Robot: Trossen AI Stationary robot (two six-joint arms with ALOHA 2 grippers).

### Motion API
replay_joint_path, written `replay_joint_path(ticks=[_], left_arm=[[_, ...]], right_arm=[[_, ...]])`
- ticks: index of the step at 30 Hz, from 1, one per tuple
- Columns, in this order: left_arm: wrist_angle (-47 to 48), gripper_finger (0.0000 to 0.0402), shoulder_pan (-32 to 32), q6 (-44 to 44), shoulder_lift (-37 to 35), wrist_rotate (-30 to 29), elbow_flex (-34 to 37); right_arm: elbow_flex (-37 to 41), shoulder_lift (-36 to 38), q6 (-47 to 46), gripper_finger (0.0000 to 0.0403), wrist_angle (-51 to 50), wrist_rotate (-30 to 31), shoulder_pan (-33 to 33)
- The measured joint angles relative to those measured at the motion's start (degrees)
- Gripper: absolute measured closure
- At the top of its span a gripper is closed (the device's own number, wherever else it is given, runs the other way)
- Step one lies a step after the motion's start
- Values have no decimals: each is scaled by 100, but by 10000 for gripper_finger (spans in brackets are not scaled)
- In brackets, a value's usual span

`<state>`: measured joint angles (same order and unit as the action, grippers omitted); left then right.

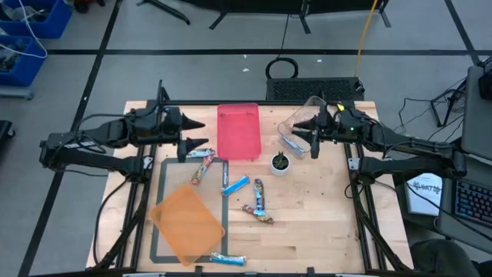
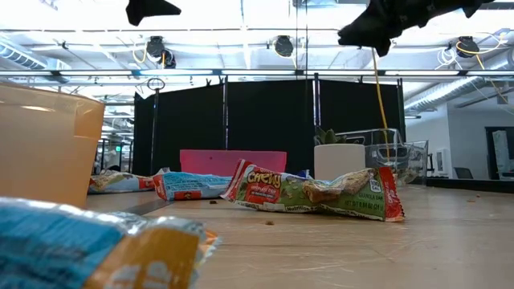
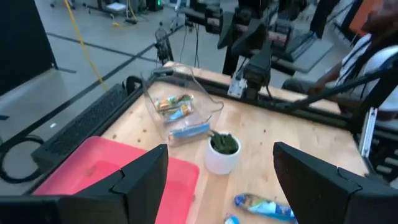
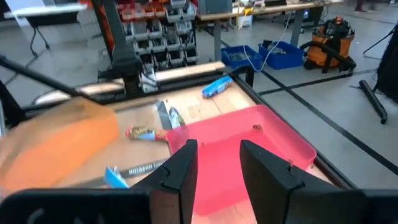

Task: Pick and place Granola Bars by type
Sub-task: Put the blue granola bar into the red bin

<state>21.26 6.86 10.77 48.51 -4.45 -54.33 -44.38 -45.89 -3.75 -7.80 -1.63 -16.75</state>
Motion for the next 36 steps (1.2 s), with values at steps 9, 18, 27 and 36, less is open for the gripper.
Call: replay_joint_path(ticks=[9, 18, 27, 36], left_arm=[[-895, 117, -187, 185, -227, 99, 968], [-915, 120, -250, 500, -260, 96, 1291], [-928, 130, -250, 1177, -537, -737, 1822], [-1818, 134, -312, 1229, -1357, -730, 2996]], right_arm=[[708, 223, 28, 289, 63, -23, 0], [1700, 846, -665, 289, 834, -153, 212], [1993, 937, -929, 289, 965, -123, 577], [1993, 935, -969, 289, 996, 26, 675]])
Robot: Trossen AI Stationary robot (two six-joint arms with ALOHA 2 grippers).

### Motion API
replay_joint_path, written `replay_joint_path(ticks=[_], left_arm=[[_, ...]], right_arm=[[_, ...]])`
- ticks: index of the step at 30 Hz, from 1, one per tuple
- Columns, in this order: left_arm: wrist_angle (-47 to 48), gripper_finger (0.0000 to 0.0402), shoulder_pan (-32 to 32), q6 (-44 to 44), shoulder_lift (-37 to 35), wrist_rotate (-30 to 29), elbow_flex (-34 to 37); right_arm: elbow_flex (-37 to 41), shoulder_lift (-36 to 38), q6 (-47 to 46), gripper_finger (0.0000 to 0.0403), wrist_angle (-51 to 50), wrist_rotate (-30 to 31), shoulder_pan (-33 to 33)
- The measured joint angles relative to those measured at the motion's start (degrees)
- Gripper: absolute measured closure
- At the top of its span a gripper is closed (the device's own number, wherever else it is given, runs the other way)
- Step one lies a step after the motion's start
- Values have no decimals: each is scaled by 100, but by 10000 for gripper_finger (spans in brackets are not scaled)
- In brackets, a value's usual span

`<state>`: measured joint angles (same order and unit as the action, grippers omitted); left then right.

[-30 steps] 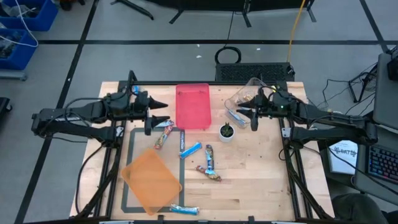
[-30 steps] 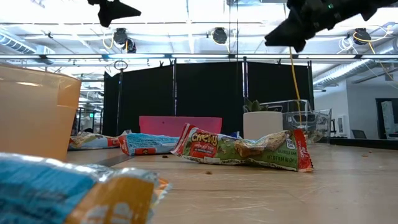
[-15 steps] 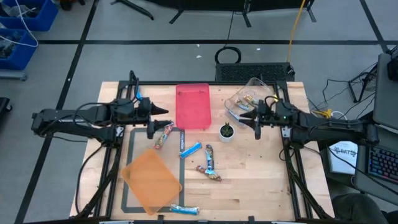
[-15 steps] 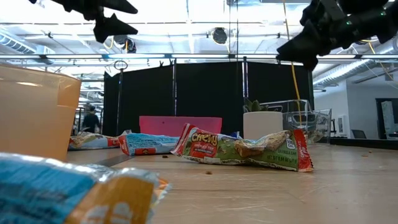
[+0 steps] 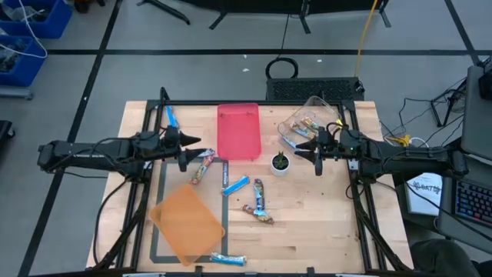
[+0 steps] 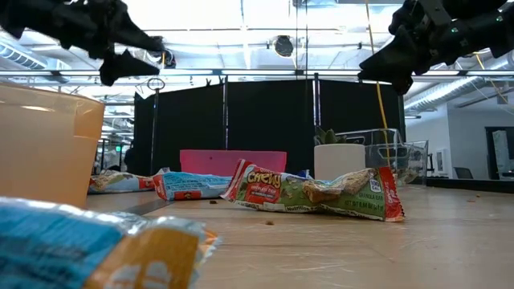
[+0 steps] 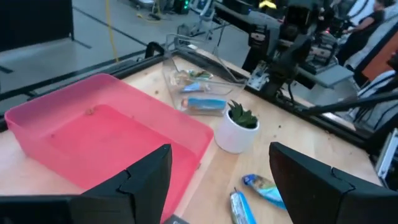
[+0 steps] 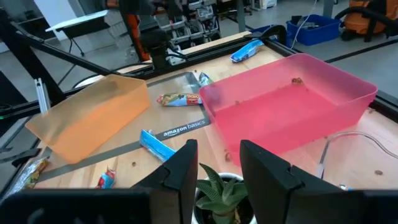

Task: Pick and place Granola Bars by type
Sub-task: Put the blue granola bar into the red bin

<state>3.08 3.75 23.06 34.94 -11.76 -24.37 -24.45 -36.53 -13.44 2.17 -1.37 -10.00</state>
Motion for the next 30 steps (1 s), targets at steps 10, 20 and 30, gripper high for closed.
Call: replay_joint_path(ticks=[10, 20, 30], left_arm=[[-1523, 131, -212, -297, -696, 1090, 1250], [-1705, 135, -445, -383, -1051, 1232, 1806], [-1819, 134, -639, -496, -1379, 1170, 2211]], right_arm=[[0, 0, -87, 289, 20, -11, -2], [0, 0, -89, 289, 23, -15, -2], [0, 0, 220, 289, 448, -17, -2]])
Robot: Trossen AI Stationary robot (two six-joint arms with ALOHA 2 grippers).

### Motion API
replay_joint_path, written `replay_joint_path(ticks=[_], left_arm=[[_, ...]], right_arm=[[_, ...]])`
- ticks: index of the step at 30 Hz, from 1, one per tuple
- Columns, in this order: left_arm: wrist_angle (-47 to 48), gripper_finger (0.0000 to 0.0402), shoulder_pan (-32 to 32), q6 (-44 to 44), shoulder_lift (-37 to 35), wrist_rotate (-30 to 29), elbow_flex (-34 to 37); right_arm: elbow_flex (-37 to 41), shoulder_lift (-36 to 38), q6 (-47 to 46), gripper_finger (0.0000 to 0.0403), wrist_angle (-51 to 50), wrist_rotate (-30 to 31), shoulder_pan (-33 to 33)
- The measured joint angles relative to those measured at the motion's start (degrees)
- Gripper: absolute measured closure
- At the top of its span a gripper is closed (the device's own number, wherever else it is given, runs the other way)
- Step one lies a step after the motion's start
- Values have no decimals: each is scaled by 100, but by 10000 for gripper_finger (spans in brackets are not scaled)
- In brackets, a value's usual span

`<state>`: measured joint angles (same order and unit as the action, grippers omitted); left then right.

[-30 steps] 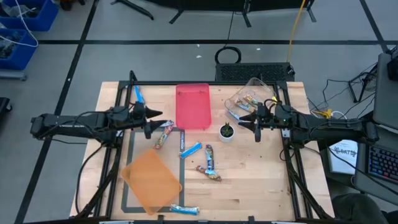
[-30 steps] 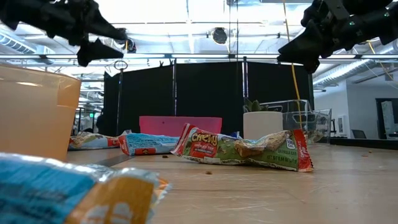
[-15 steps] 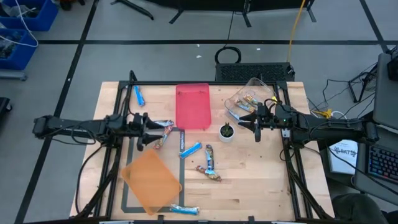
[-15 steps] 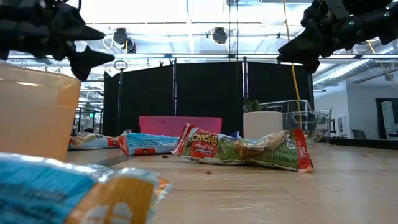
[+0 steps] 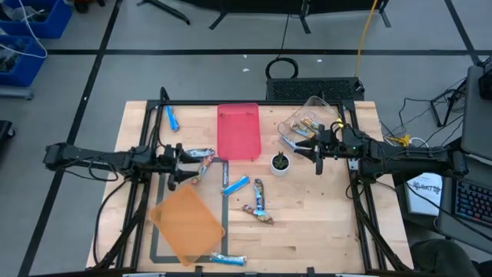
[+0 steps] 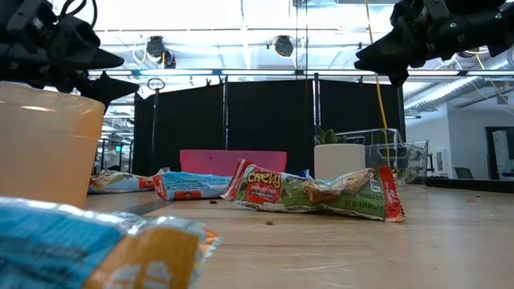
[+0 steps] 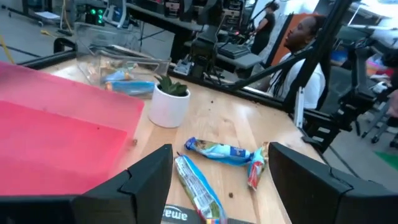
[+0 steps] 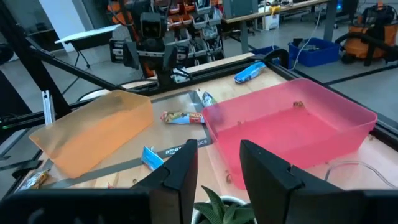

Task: Pick and place Granola Bars by type
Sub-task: Put the blue granola bar into the red bin

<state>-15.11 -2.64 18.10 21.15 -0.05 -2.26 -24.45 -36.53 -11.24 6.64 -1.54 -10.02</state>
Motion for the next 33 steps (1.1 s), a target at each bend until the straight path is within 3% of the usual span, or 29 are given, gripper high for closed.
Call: replay_joint_path(ticks=[21, 26, 33], left_arm=[[-26, 144, -480, -309, -177, -6, 170], [2, 144, -491, 233, -171, -4, 170], [0, 144, -491, 763, -169, -2, 170]], right_arm=[[0, -37, 322, 289, 93, -223, 0], [-15, -243, 286, 282, 81, -501, 75], [-461, -738, 360, 238, 82, -597, 498]])
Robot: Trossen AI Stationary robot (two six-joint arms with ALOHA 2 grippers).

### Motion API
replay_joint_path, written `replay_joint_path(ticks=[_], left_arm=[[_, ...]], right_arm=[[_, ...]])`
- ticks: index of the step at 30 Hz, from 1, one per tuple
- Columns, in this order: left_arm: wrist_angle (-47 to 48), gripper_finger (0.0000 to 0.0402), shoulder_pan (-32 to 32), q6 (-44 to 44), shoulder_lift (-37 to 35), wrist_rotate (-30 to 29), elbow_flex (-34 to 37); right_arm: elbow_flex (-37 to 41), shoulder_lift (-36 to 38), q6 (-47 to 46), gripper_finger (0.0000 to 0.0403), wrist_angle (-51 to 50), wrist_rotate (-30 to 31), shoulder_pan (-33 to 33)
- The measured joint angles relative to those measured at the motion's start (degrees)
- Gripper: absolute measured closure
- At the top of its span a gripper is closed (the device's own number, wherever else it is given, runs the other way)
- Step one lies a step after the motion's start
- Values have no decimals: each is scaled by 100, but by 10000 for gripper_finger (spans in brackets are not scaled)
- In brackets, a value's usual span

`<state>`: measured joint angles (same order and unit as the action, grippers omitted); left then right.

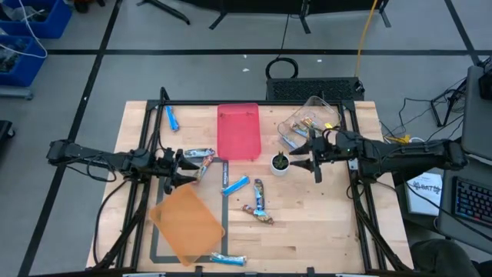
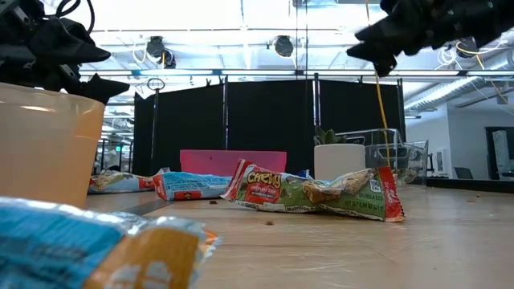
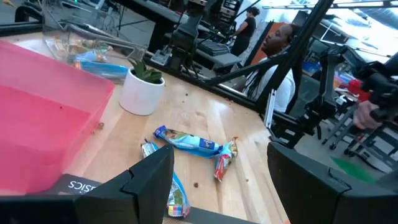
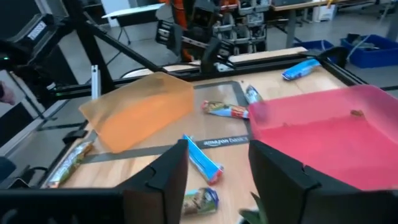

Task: Pick and place Granola Bars by type
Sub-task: Put the blue granola bar into the red bin

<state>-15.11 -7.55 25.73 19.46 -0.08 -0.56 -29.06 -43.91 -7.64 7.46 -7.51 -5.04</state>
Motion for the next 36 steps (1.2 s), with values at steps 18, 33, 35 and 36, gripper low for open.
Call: replay_joint_path(ticks=[18, 33, 35, 36], left_arm=[[-9, 144, 0, 6, 2, 0, -2], [-9, 144, 0, 8, 2, -2, -2], [-9, 144, 0, 8, 0, -2, -2], [-9, 144, 0, 8, 1, -2, -4]], right_arm=[[-2710, -1999, 1844, 206, -1465, -34, 849], [-3777, -2805, 4150, 213, -2926, -623, 892], [-3777, -2929, 4394, 213, -3078, -632, 892], [-3777, -2971, 4507, 213, -3189, -630, 894]])
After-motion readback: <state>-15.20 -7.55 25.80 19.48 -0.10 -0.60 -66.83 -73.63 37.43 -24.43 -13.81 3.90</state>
